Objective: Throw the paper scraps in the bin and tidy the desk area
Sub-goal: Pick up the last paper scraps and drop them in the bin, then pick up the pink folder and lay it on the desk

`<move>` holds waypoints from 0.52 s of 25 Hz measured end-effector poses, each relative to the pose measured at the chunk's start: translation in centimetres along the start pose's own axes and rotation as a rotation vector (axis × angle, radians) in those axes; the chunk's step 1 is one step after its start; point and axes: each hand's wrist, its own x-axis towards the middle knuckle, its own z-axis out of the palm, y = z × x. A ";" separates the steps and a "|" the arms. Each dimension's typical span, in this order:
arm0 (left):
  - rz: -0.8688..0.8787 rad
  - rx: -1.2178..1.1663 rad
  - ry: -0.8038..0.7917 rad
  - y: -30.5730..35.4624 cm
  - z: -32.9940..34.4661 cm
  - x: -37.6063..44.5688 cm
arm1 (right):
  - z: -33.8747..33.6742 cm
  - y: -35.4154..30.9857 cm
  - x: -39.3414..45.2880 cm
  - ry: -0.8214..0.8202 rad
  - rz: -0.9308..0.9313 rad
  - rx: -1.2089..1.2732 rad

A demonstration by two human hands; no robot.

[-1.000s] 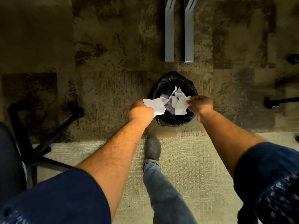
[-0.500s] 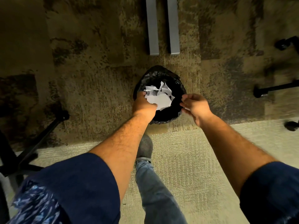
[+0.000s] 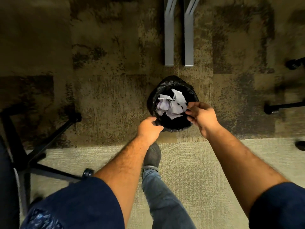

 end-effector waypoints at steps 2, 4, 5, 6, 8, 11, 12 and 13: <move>0.022 -0.023 0.034 -1.3 -1.5 -0.9 | 2.1 -0.7 -1.1 -0.026 -0.020 -0.001; 0.054 -0.042 0.070 -2.4 -3.3 -2.0 | 4.5 -1.3 -2.3 -0.052 -0.047 0.003; 0.077 -0.042 0.092 -2.9 -4.4 -2.5 | 5.8 -1.6 -3.0 -0.067 -0.063 -0.001; 0.103 -0.037 0.117 -3.4 -5.5 -3.1 | 7.1 -1.7 -3.6 -0.081 -0.078 -0.010; 0.154 -0.037 0.177 -4.4 -7.9 -4.5 | 9.8 -1.6 -5.1 -0.119 -0.099 -0.029; 0.207 -0.090 0.263 -6.3 -12.0 -6.7 | 14.0 -0.7 -7.7 -0.157 -0.108 -0.107; 0.216 -0.111 0.283 -6.9 -13.4 -7.5 | 15.4 -0.3 -8.7 -0.175 -0.121 -0.140; 0.223 -0.130 0.313 -7.9 -15.1 -8.4 | 17.3 0.1 -9.9 -0.213 -0.139 -0.170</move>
